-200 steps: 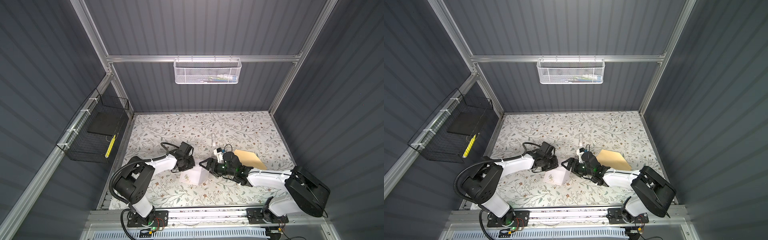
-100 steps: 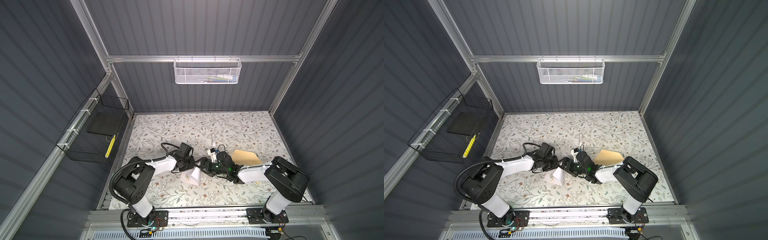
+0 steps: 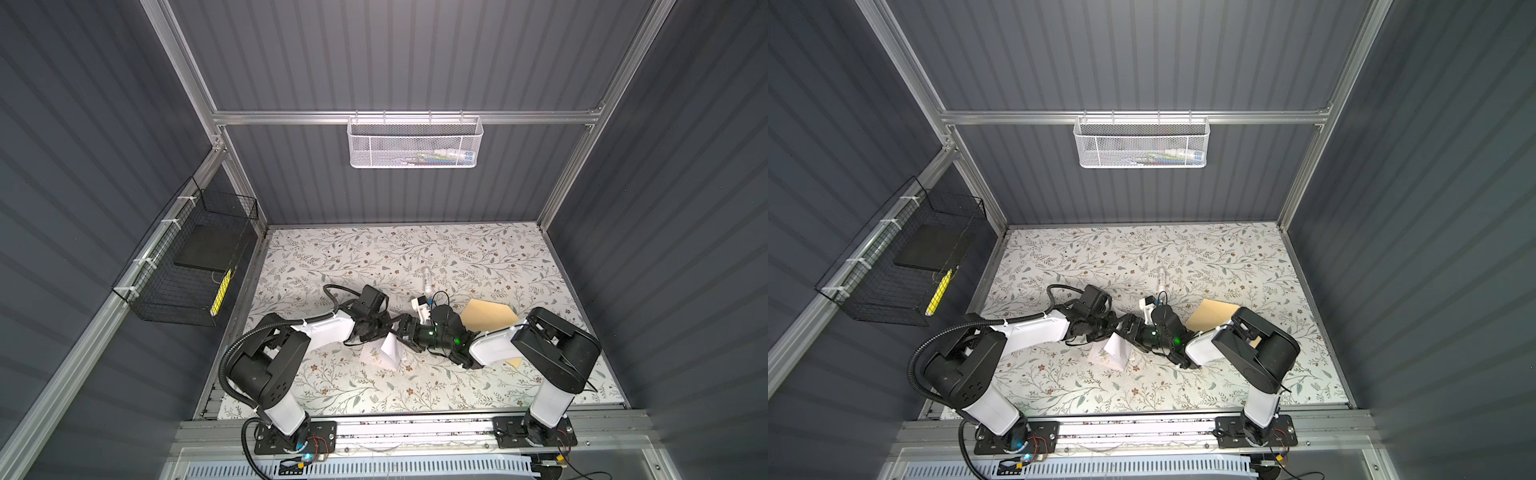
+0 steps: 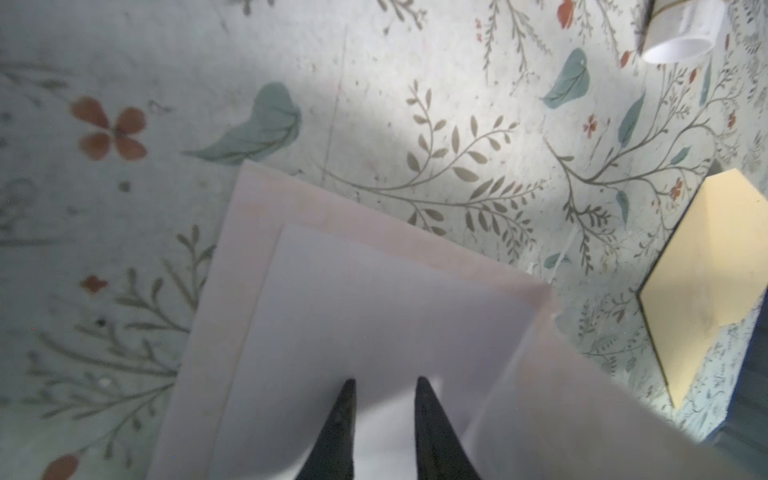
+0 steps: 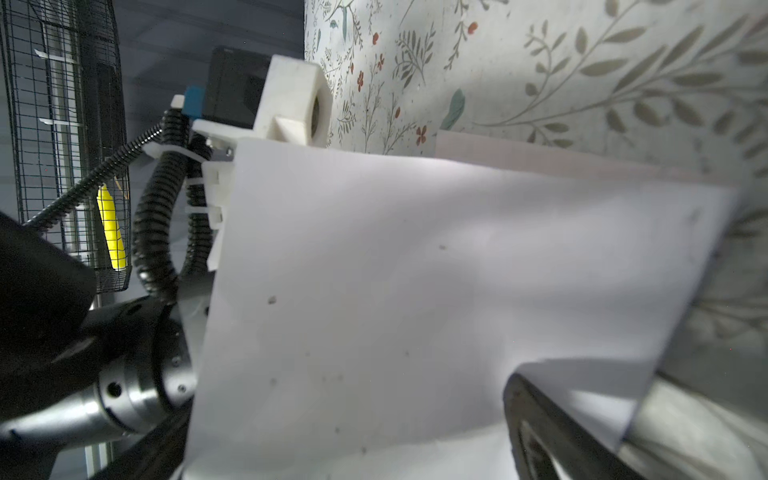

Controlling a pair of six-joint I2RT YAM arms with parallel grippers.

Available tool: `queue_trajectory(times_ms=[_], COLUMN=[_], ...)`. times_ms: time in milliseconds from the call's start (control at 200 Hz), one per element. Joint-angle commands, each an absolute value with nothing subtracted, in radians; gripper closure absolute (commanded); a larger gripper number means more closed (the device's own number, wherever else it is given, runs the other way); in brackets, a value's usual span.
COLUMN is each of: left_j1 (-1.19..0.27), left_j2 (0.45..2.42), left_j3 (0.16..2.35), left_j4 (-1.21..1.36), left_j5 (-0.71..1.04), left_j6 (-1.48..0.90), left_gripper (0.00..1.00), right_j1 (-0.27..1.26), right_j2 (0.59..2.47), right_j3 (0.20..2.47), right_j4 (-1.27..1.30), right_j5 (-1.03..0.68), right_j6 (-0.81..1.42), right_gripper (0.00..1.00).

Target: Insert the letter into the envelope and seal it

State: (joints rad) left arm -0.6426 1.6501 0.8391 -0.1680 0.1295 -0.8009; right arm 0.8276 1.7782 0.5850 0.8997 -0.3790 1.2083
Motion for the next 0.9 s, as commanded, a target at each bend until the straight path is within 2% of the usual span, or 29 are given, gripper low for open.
queue_trajectory(times_ms=[0, 40, 95, 220, 450, 695, 895], left_j1=[-0.641, -0.64, -0.64, -0.639, -0.626, -0.522, -0.436], left_j2=[1.651, 1.633, 1.6, 1.517, 1.482, 1.316, 1.263], left_j3=[0.84, 0.858, 0.884, 0.909, 0.888, 0.9, 0.837], left_j4=[-0.393, -0.435, -0.5, -0.55, -0.559, -0.678, -0.696], left_j5=[0.016, -0.014, -0.07, -0.115, -0.115, -0.134, -0.096], left_j6=[-0.801, -0.804, -0.822, -0.861, -0.89, -0.854, -0.818], left_gripper=[0.33, 0.22, 0.11, 0.0, 0.0, 0.0, 0.0], right_j1=[0.831, 0.831, 0.831, 0.832, 0.833, 0.835, 0.838], right_j2=[1.826, 1.833, 1.847, 1.888, 1.916, 1.875, 1.838], right_j3=[0.567, 0.563, 0.557, 0.562, 0.566, 0.53, 0.537], right_j4=[0.867, 0.875, 0.896, 0.963, 1.018, 1.001, 0.919], right_j5=[-0.355, -0.353, -0.355, -0.372, -0.387, -0.378, -0.381], right_j6=[1.209, 1.214, 1.219, 1.237, 1.26, 1.263, 1.237], right_gripper=[0.01, 0.01, 0.01, 0.01, 0.01, 0.01, 0.03])
